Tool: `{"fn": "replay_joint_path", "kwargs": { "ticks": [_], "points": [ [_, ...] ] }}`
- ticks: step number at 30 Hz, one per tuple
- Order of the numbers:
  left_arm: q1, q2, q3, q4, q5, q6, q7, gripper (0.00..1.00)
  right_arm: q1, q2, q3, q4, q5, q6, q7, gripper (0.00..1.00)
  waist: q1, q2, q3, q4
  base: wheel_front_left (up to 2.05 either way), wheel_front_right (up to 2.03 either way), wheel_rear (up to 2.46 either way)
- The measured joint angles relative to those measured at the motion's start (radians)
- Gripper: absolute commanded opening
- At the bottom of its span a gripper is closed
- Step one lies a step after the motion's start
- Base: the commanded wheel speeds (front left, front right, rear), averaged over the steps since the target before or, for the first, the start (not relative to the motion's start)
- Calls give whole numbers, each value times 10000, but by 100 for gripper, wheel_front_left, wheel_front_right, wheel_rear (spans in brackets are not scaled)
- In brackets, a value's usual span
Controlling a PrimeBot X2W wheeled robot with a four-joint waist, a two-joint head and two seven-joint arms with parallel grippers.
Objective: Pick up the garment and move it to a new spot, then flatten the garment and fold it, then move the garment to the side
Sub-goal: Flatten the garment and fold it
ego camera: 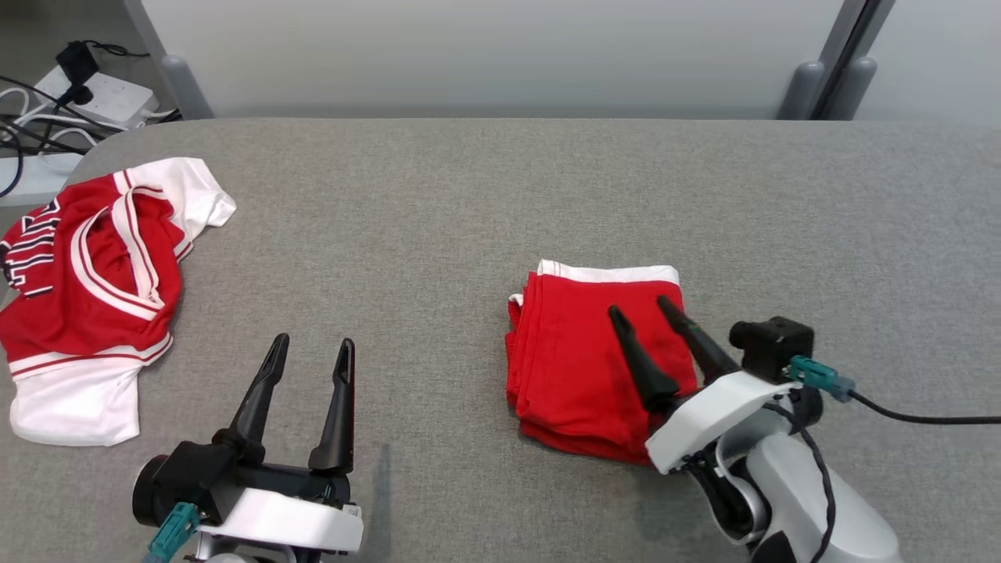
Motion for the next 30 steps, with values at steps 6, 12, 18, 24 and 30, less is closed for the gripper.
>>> {"fn": "replay_joint_path", "kwargs": {
  "ticks": [6, 12, 18, 24, 30],
  "points": [
    [46, -2, 198, -138, -4, 213, -2, 100, 893, 2, -2127, -805, -2502, 0, -8, 100, 0, 0, -35, -416, 0, 0, 0],
    [410, -2, 548, -224, -155, 272, -2, 100, 1754, 31, -2796, -1852, -3739, 0, -12, 100, 0, 0, -163, -790, 0, 0, 0],
    [697, -4, 759, -255, -48, 293, -2, 100, 2439, 35, -3256, -2683, -4054, 0, -12, 100, 0, 0, -425, -1004, 0, 0, 0],
    [1096, 0, 853, -198, 125, 236, 0, 100, 3211, 77, -3676, -3198, -4305, 0, -12, 100, 0, 0, -854, -1023, 0, 0, 0],
    [1476, 2, 976, -107, 169, 194, 0, 100, 3814, 100, -4065, -3532, -4378, 0, -12, 100, 0, 0, -1210, -948, 0, 0, 0]
  ]
}}
